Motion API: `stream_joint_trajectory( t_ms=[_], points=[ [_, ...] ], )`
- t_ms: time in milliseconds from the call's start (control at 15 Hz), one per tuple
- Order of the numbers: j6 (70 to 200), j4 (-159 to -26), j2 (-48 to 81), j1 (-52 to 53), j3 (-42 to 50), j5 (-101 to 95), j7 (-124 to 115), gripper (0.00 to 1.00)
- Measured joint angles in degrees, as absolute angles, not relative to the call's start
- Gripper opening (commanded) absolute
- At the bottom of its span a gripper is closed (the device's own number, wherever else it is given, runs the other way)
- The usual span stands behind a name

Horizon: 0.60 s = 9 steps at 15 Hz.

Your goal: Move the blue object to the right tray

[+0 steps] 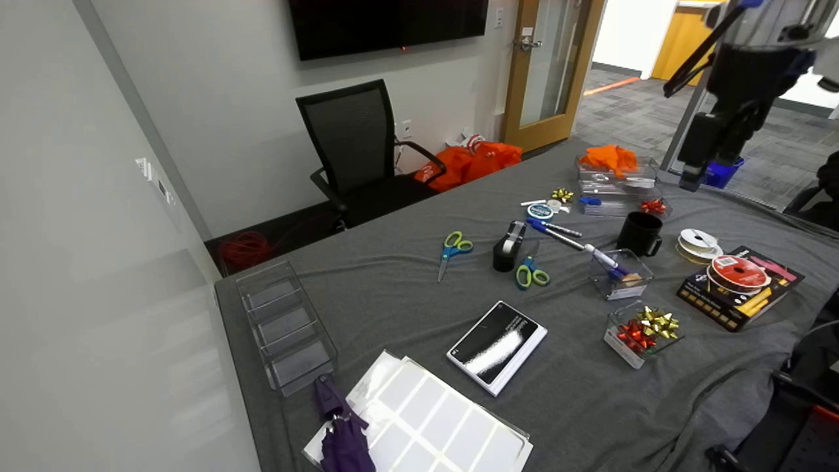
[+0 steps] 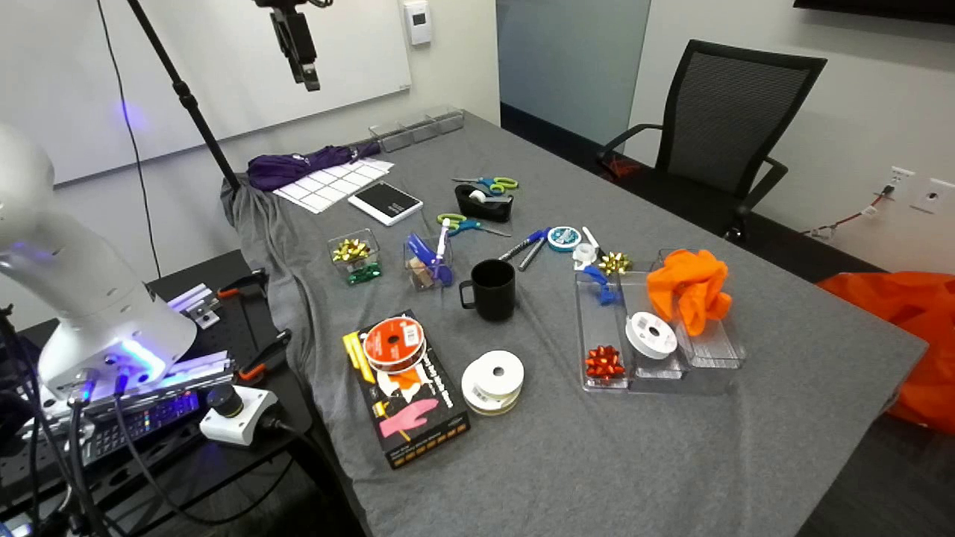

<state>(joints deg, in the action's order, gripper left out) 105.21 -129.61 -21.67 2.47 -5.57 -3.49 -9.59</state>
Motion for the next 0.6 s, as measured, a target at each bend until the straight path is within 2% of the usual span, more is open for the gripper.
stream_joint_trajectory(
  t_ms=[600],
  points=[
    [123.6, -130.5, -8.3, -0.8, -1.8, -10.3, -13.0, 1.00]
  ],
)
